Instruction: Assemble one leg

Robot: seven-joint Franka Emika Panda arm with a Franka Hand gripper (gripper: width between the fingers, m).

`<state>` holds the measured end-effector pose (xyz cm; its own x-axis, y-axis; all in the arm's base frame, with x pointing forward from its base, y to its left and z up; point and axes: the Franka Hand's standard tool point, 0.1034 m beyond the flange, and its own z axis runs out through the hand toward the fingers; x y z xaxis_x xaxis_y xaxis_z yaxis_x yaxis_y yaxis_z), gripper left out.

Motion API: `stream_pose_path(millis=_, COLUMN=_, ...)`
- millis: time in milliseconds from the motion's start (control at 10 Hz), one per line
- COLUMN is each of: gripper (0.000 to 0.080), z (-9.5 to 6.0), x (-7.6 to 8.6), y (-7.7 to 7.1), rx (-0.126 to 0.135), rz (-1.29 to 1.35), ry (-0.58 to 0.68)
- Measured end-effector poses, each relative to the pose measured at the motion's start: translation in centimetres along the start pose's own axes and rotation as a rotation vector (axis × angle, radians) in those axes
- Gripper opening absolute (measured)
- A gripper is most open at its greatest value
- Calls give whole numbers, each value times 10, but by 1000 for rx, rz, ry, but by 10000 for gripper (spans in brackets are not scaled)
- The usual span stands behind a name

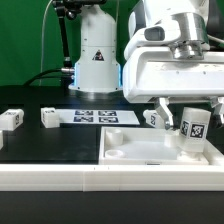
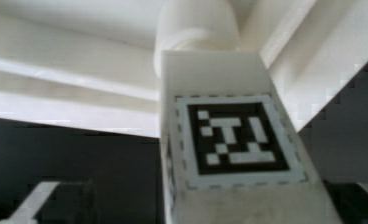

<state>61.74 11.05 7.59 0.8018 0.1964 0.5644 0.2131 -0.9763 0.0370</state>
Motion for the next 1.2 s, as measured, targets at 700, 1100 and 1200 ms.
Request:
stream_pose_path(millis=700, gripper=649, z=-15, x=17, y=3, rx=1, rz=-26, ry=-3)
stream_pose_path(millis=1100, gripper=649, z=-10, x=12, y=9, rx=5, rz=-21, ry=-64)
stream_pose_path(millis=1200, gripper=649, z=-7, x=10, y=9, rx=18, rz=-12, ry=-136)
